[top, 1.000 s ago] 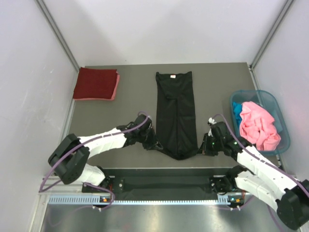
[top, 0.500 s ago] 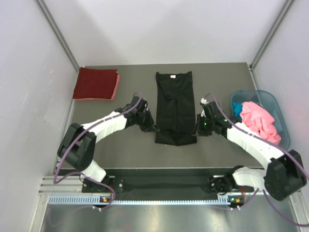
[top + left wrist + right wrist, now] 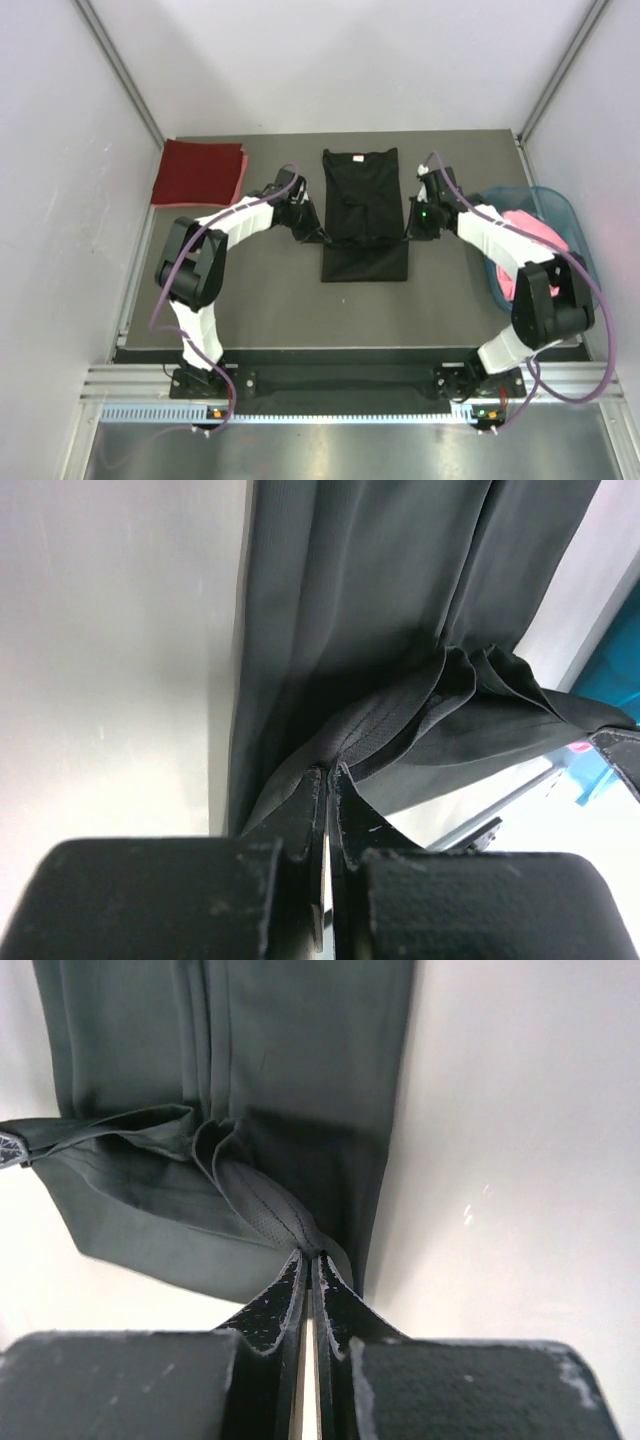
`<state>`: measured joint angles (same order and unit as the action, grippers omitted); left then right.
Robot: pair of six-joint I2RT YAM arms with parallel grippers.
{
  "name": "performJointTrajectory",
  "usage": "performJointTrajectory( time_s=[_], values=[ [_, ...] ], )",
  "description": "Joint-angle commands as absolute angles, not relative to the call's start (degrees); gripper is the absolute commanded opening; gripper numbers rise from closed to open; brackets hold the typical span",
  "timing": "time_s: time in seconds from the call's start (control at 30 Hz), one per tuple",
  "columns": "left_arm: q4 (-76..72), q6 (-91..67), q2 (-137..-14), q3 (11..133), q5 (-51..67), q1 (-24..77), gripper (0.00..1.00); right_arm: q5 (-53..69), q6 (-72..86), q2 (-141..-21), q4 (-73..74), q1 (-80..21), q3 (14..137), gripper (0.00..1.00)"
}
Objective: Fold and stack the t-shirts
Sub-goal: Fold the tshirt
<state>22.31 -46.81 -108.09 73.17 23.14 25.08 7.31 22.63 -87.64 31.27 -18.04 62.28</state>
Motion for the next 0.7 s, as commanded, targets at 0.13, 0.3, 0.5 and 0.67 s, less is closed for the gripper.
performJointTrajectory(
  time_s=[0.13,0.3,0.5,0.67],
  values=[
    [24.0,-44.5,-113.0,82.1,25.5,22.2,0.00,8.6,18.9,-94.6,30.7,-14.9,71.7,0.00],
    [24.2,-43.9,-115.9,86.3,27.2,20.0,0.00,10.2,17.9,-98.8,30.8,-14.3,76.2,0.00],
    [23.9,-44.3,-119.2,89.7,28.3,18.5,0.00,11.3,16.8,-103.3,30.1,-14.2,80.2,0.00],
    [22.2,-44.1,-122.2,91.9,30.6,18.1,0.00,11.3,17.0,-106.6,29.8,-14.0,82.6,0.00]
  ],
)
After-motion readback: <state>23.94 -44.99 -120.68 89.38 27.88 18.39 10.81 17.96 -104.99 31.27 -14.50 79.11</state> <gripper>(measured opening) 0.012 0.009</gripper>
